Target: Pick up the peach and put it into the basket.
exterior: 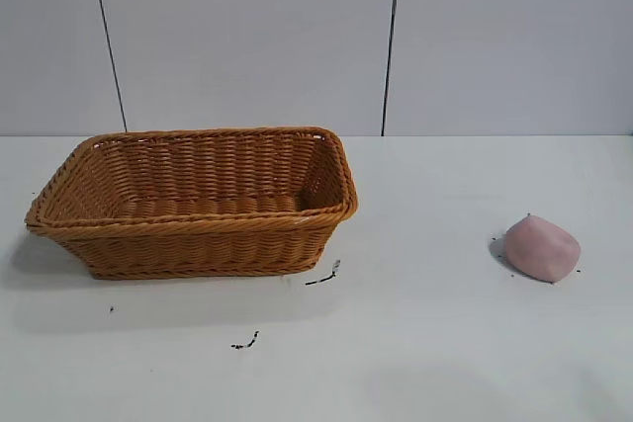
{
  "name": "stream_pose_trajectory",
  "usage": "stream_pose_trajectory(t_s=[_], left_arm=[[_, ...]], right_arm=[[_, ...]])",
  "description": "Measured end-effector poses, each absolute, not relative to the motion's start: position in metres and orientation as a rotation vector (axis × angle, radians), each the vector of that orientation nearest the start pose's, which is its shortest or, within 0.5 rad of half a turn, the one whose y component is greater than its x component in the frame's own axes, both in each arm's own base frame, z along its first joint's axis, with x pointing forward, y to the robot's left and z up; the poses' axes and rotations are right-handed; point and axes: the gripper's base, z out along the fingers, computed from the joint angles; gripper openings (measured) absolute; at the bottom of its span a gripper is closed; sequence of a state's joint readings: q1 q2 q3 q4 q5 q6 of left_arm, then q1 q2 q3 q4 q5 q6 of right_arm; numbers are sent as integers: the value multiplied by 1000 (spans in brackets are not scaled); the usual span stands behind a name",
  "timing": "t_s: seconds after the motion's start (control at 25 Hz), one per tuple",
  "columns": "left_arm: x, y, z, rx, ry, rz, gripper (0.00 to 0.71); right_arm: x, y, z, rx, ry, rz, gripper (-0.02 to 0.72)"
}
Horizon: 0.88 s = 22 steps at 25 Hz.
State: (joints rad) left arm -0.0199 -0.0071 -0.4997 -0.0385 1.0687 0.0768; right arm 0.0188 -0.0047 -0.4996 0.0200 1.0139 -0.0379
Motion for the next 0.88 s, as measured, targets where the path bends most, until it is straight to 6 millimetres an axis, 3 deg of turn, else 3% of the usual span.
stream_pose_trajectory(t_s=[0.44, 0.56, 0.72, 0.88], left_arm=[[-6, -3, 277, 101, 2042, -11, 692], [-6, -3, 277, 101, 2042, -11, 692], [-6, -3, 277, 101, 2042, -11, 692], [-6, -3, 277, 101, 2042, -11, 692]], right_arm=[[-4, 1, 281, -72, 1988, 0, 689], [2, 2, 297, -76, 1999, -1, 689], [35, 2, 317, -79, 2129, 4, 689], [87, 3, 326, -83, 2322, 8, 689]])
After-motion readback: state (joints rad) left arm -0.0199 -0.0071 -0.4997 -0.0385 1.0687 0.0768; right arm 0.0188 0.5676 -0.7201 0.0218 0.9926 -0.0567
